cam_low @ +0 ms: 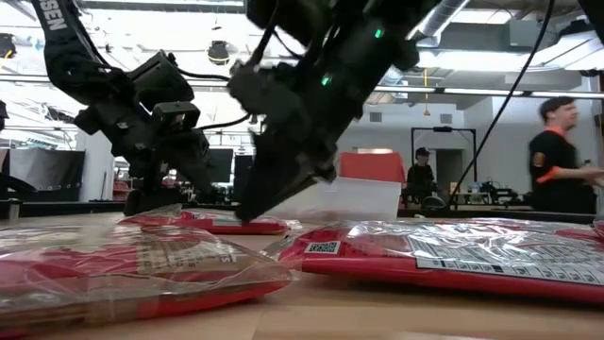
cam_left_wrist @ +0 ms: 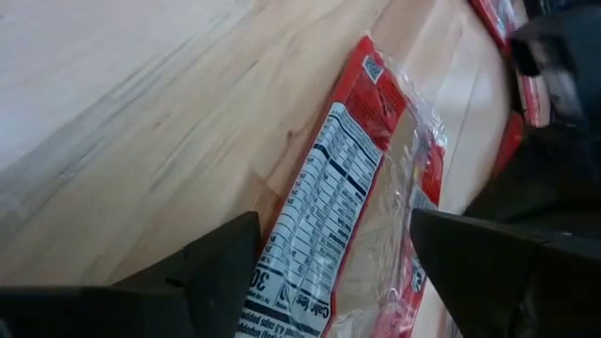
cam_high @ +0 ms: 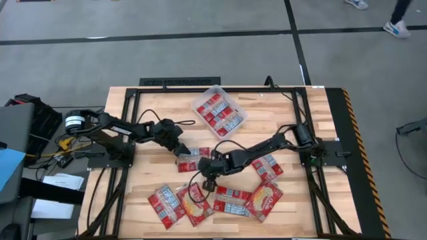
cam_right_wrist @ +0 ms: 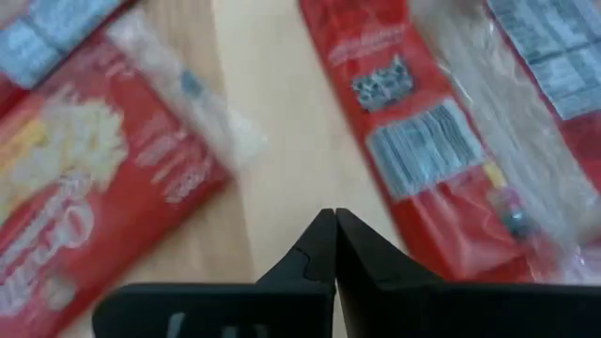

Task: Sort popcorn bags into baskets
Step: Put the red popcorn bag into the white bin

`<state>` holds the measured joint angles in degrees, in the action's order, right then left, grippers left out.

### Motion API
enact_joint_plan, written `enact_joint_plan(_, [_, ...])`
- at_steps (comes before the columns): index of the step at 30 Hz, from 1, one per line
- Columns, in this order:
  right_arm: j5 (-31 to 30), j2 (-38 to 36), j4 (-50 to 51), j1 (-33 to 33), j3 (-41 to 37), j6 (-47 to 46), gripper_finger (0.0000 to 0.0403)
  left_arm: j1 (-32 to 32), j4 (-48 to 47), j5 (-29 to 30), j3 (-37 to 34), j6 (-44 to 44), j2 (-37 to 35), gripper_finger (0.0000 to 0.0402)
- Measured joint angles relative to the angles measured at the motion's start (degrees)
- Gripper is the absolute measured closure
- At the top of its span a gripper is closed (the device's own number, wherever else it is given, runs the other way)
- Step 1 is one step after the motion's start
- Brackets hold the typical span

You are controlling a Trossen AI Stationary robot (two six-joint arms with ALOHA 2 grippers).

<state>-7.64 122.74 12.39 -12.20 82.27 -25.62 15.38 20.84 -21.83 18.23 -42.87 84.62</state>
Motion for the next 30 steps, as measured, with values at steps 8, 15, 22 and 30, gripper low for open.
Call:
enact_joint_plan(8, [0.5,2.1,-2.4,4.6,0.4,0.4,0.0386,-0.2,-1.6,-0.9,0.0,0.8,-0.3,0.0126])
enact_joint_plan(15, [0.1,2.2,-4.9,9.1,0.3,0.8,0.0376,-0.2,-1.8,-2.4,0.0,1.7,-0.3,0.0130])
enact_joint_plan(22, [3.9,1.7,-3.8,11.3,1.9,2.1,0.0394,-0.4,-1.7,-1.4,-0.1,-0.6,-0.2,0.0200])
enact_joint_plan(30, [-1.2,-10.1,13.6,10.0,5.8,8.2,0.0370,0.5,-3.1,-5.8,-0.4,-7.4,-4.8,0.0383])
